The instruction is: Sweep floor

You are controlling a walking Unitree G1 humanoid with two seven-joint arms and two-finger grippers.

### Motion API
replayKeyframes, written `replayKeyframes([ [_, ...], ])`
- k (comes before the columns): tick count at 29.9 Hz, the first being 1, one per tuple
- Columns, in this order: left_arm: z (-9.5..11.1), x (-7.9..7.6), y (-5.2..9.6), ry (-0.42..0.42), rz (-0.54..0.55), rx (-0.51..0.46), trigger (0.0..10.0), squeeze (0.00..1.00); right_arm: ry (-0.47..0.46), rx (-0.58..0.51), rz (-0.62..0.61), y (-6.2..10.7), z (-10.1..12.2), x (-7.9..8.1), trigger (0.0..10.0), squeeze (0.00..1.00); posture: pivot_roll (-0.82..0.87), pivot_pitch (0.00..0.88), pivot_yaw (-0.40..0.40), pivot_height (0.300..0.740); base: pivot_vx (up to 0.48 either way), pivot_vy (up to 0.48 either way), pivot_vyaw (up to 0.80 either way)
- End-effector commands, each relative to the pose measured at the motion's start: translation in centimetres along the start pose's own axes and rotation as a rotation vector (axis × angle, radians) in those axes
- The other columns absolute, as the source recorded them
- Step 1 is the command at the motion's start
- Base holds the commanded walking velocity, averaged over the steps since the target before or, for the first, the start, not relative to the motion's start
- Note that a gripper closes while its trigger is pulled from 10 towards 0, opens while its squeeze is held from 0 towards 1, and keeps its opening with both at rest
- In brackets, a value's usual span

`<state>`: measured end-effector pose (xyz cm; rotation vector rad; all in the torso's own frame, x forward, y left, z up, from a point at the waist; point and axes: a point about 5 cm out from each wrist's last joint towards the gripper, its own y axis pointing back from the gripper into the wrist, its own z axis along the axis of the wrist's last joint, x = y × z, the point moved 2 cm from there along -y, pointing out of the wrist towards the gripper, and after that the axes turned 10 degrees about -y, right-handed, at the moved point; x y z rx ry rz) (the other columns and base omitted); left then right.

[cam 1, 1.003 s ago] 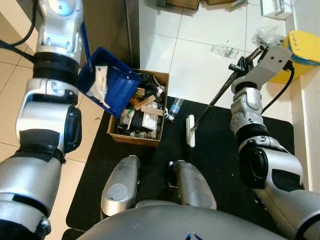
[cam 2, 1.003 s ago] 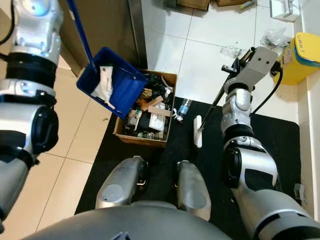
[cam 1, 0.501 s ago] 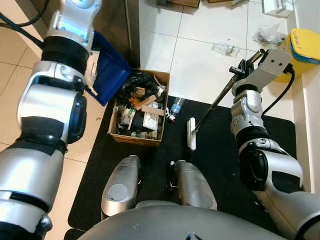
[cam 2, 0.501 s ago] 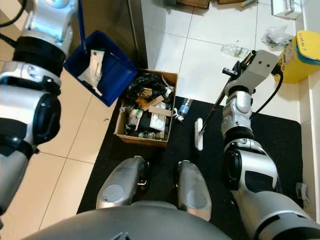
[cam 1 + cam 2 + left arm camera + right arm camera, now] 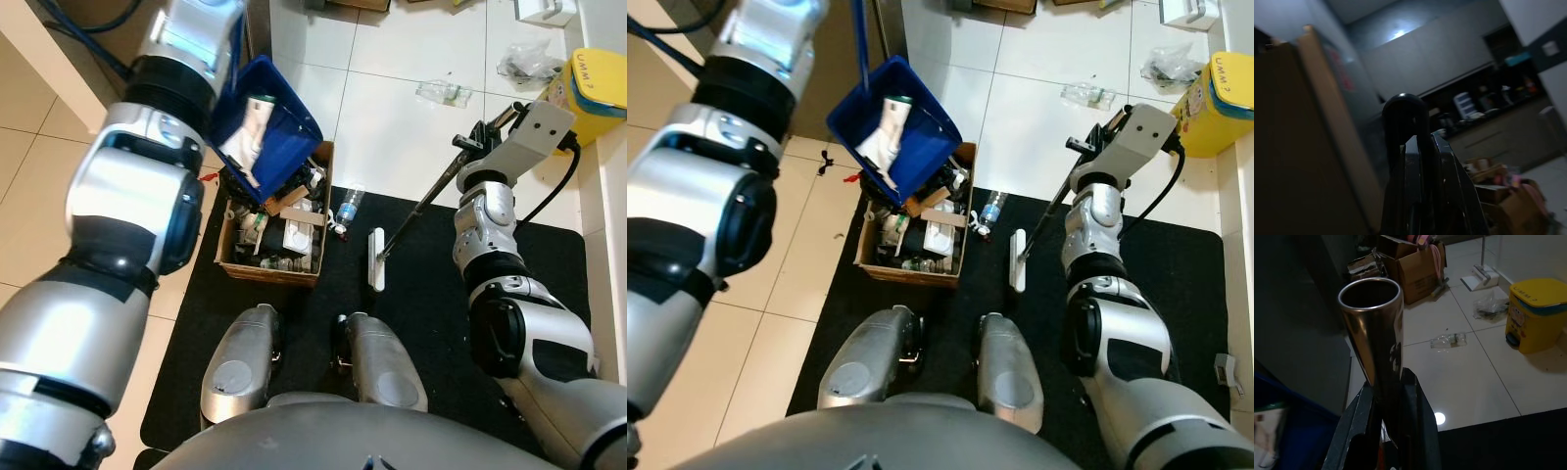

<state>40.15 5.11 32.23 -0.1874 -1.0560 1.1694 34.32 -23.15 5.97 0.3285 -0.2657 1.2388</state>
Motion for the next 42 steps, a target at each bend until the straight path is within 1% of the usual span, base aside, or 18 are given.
replayKeyframes([
  [1,2.1,0.1,-1.2,-0.035,-0.021,-0.098,10.0,0.0,-0.006,-0.056,-0.001,-0.2,1.1,0.0,10.0,0.0,0.09,0.015,0.034,0.74,0.0,0.0,0.0],
  [3,2.4,-0.3,-1.3,-0.044,-0.034,-0.111,10.0,0.0,-0.007,-0.057,-0.002,-0.2,1.1,0.0,10.0,0.0,0.09,0.015,0.038,0.74,0.0,0.0,0.0],
  [16,2.0,-0.6,-1.2,-0.098,-0.059,-0.1,10.0,0.0,-0.01,-0.057,-0.006,-0.1,1.0,-0.1,10.0,0.0,0.09,0.018,0.038,0.74,0.0,0.0,0.0],
  [18,1.8,-0.5,-1.2,-0.116,-0.058,-0.098,10.0,0.0,-0.011,-0.058,-0.003,-0.2,1.1,0.0,10.0,0.0,0.09,0.018,0.037,0.74,0.0,0.0,0.0],
  [23,1.4,0.8,-1.2,-0.105,0.0,-0.073,10.0,0.0,-0.012,-0.059,-0.003,-0.2,1.1,0.0,10.0,0.0,0.09,0.018,0.036,0.74,0.0,0.0,0.0],
  [24,1.0,1.9,-1.2,-0.076,0.051,-0.044,10.0,0.0,-0.011,-0.059,-0.004,-0.2,1.1,0.0,10.0,0.0,0.09,0.018,0.036,0.74,0.0,0.0,0.0],
  [25,1.0,1.9,-1.2,-0.076,0.051,-0.044,10.0,0.0,-0.011,-0.059,-0.004,-0.2,1.1,0.0,10.0,0.0,0.09,0.018,0.036,0.74,0.0,0.0,0.0],
  [26,0.2,3.8,-1.0,-0.011,0.146,0.008,10.0,0.0,-0.011,-0.06,-0.004,-0.1,1.1,-0.1,10.0,0.0,0.1,0.022,0.03,0.74,0.0,0.0,0.0],
  [27,0.2,3.8,-1.0,-0.011,0.146,0.008,10.0,0.0,-0.011,-0.06,-0.004,-0.1,1.1,-0.1,10.0,0.0,0.1,0.022,0.03,0.74,0.0,0.0,0.0],
  [28,-0.3,4.9,-0.8,0.033,0.195,0.041,10.0,0.0,-0.01,-0.061,-0.003,-0.1,1.1,-0.1,10.0,0.0,0.1,0.023,0.027,0.74,0.0,0.0,0.0],
  [31,-0.7,5.7,-0.6,0.066,0.229,0.065,10.0,0.0,-0.01,-0.062,-0.003,-0.1,1.2,-0.1,10.0,0.0,0.1,0.023,0.027,0.74,0.0,0.0,0.0],
  [33,-1.9,8.1,0.4,0.142,0.322,0.122,10.0,0.0,-0.009,-0.091,0.01,-0.4,1.9,0.2,10.0,0.0,0.12,0.023,0.015,0.74,0.0,0.0,0.0],
  [34,-1.9,8.1,0.4,0.142,0.322,0.122,10.0,0.0,-0.009,-0.091,0.01,-0.4,1.9,0.2,10.0,0.0,0.12,0.023,0.015,0.74,0.0,0.0,0.0],
  [36,-3.2,10.8,1.8,0.217,0.432,0.204,10.0,0.0,0.003,-0.152,0.029,-1.0,3.9,0.7,10.0,0.0,0.13,0.021,0.003,0.74,0.0,0.0,0.0],
  [38,-4.1,12.8,3.1,0.253,0.507,0.274,10.0,0.0,0.015,-0.207,0.04,-1.5,5.7,1.0,10.0,0.0,0.15,0.017,-0.009,0.74,0.0,0.0,0.0],
  [39,-4.3,13.3,3.5,0.264,0.528,0.298,10.0,0.0,0.019,-0.226,0.042,-1.7,6.3,1.0,10.0,0.0,0.15,0.016,-0.011,0.74,0.0,0.0,0.0],
  [41,-4.5,13.6,3.8,0.271,0.539,0.312,10.0,0.0,0.021,-0.238,0.042,-1.8,6.7,1.1,10.0,0.0,0.15,0.016,-0.011,0.74,0.0,0.0,0.0],
  [42,-4.8,13.7,4.1,0.271,0.542,0.348,10.0,0.0,0.024,-0.257,0.045,-1.9,7.3,1.1,10.0,0.0,0.16,0.015,-0.018,0.74,0.0,0.0,0.0],
])
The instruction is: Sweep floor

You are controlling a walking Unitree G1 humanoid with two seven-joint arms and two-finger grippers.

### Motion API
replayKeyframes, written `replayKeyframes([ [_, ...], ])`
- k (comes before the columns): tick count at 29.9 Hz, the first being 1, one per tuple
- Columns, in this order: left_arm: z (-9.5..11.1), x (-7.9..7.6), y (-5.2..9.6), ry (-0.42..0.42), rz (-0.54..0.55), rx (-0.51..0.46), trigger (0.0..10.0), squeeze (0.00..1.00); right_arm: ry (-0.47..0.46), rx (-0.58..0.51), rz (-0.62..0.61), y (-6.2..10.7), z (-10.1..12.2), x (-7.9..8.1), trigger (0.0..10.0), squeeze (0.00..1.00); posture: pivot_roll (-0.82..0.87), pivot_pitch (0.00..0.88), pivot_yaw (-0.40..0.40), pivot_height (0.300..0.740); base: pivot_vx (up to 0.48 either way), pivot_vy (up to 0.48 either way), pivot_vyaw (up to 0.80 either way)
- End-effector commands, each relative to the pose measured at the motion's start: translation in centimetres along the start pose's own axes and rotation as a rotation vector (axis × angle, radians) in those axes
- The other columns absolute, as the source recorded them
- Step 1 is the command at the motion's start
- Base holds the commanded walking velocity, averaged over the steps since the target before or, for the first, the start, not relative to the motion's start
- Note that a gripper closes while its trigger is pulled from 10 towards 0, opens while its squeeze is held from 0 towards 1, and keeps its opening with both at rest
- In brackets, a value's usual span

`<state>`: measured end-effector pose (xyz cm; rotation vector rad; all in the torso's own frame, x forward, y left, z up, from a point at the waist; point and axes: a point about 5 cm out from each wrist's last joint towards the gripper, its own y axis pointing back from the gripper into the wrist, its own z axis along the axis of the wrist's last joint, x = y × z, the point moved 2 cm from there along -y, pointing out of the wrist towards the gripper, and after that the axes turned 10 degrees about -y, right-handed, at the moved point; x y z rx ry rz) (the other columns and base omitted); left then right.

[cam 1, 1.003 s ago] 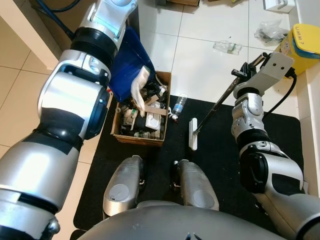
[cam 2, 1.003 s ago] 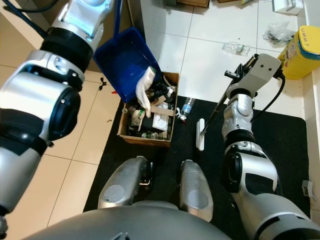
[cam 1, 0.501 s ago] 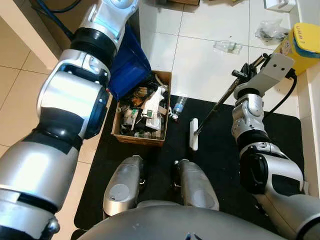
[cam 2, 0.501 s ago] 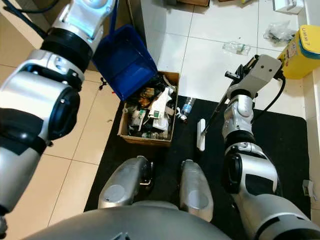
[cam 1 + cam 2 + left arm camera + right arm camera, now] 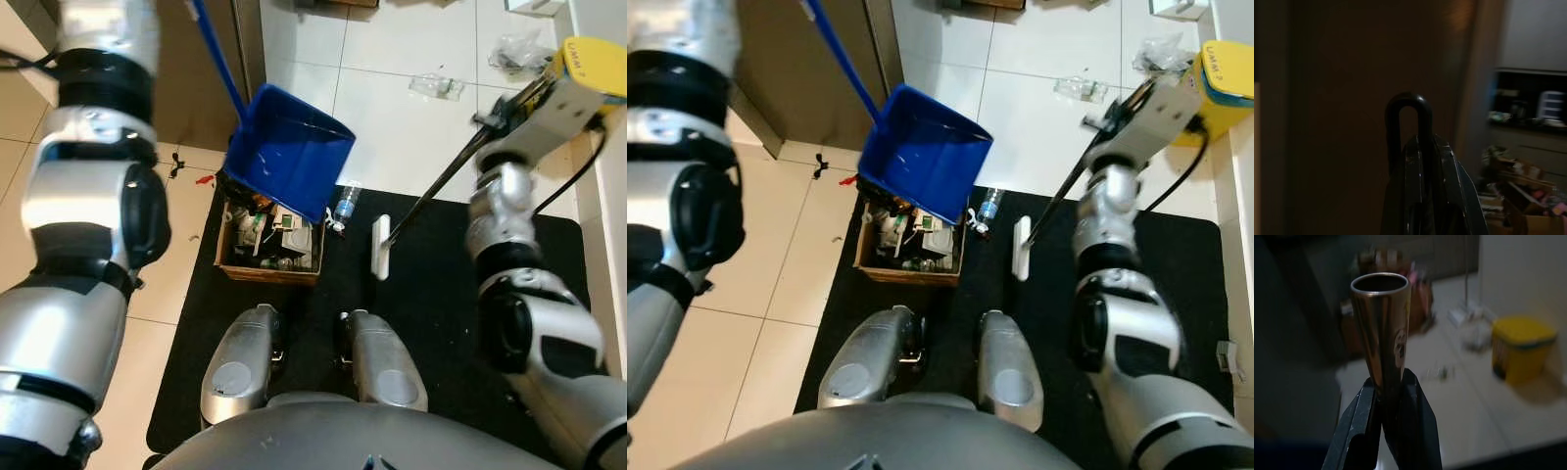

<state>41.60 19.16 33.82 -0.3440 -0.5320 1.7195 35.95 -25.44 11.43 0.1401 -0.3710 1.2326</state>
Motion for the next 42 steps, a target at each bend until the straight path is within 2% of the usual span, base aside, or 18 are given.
replayKeyframes([
  [1,0.9,1.3,-0.1,0.006,0.033,-0.005,10.0,0.0,0.006,-0.086,0.018,-0.7,2.1,0.7,10.0,0.0,0.16,0.012,-0.02,0.74,0.0,0.0,0.0],
  [4,0.3,1.6,0.5,0.018,0.034,0.05,10.0,0.0,0.022,-0.136,0.02,-1.2,3.5,0.8,10.0,0.0,0.16,0.007,-0.023,0.74,0.0,0.0,0.0],
  [11,-0.4,1.6,1.4,0.047,0.031,0.138,10.0,0.0,0.067,-0.167,0.007,-1.4,4.7,0.5,10.0,0.0,0.15,0.0,-0.024,0.74,0.0,0.0,0.0],
  [19,-0.1,1.7,1.6,0.047,0.031,0.163,10.0,0.0,0.118,-0.176,0.004,-1.3,5.1,0.3,10.0,0.0,0.14,0.0,-0.021,0.74,0.0,0.0,0.0],
  [25,0.1,1.3,1.8,0.058,0.025,0.175,10.0,0.0,0.073,-0.181,0.029,-1.2,5.2,1.0,10.0,0.0,0.14,0.0,-0.017,0.74,0.0,0.0,0.0],
  [29,-0.2,0.2,2.3,0.07,-0.004,0.199,10.0,0.0,-0.004,-0.148,0.024,-1.1,4.5,1.3,10.0,0.0,0.14,0.0,-0.018,0.74,0.0,0.0,0.0],
  [37,-0.3,-0.7,2.6,0.076,-0.031,0.209,10.0,0.0,0.007,-0.14,0.026,-1.0,4.3,1.5,10.0,0.0,0.14,0.0,-0.015,0.74,0.0,0.0,0.0],
  [42,-0.4,-1.1,2.8,0.076,-0.052,0.218,10.0,0.0,0.023,-0.135,0.02,-0.9,4.3,1.4,10.0,0.0,0.13,0.0,-0.014,0.74,0.0,-0.399,0.0],
])
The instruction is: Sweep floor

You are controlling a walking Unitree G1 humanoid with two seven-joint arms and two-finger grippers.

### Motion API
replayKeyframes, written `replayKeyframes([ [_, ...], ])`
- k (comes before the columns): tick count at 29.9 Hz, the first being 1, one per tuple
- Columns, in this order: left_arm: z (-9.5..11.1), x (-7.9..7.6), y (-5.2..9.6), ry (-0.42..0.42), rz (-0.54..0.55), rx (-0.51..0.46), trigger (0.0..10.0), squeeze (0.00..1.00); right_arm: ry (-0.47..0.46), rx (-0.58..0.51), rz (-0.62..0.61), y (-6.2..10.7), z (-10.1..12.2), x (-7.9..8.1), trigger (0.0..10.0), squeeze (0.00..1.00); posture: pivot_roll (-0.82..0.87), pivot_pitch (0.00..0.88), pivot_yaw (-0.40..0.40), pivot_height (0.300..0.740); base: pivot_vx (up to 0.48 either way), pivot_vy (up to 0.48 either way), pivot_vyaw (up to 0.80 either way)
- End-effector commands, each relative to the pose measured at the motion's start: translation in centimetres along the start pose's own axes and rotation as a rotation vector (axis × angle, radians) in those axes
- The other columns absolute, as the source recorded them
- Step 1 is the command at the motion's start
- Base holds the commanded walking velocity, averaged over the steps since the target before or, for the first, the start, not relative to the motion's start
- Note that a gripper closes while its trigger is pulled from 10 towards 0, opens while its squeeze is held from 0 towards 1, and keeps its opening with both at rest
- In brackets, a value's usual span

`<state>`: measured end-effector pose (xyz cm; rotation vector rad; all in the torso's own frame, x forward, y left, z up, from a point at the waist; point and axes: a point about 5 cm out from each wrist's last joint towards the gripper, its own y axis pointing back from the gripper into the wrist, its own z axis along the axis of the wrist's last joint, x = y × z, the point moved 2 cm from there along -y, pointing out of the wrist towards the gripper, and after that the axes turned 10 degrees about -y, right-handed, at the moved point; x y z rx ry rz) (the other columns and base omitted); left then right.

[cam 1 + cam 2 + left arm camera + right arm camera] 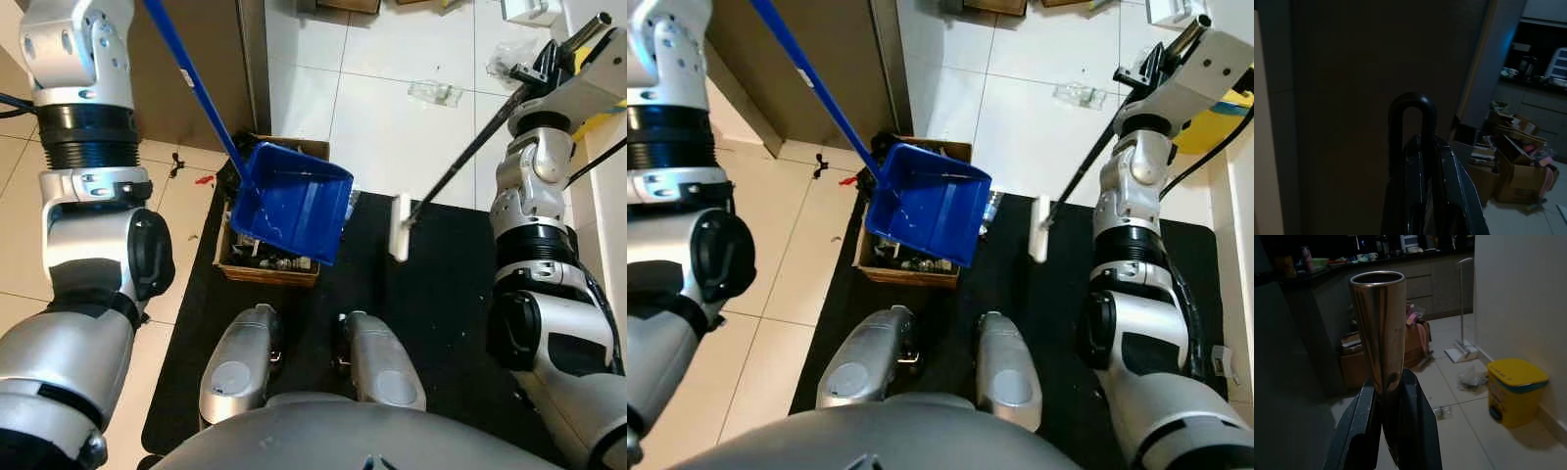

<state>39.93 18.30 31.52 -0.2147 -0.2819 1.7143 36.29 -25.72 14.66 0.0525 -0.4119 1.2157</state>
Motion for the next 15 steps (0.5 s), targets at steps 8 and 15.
replayKeyframes([
  [8,0.35,-0.9,0.37,0.009,-0.035,-0.012,10.0,0.0,0.011,-0.036,0.018,-0.25,1.06,0.29,10.0,0.0,0.13,0.0,-0.013,0.74,0.0,-0.468,0.0],
  [15,0.34,-0.98,0.45,0.009,-0.038,-0.008,10.0,0.0,0.013,-0.027,0.01,-0.18,0.9,0.07,10.0,0.0,0.13,0.0,-0.013,0.74,0.0,-0.465,0.0],
])
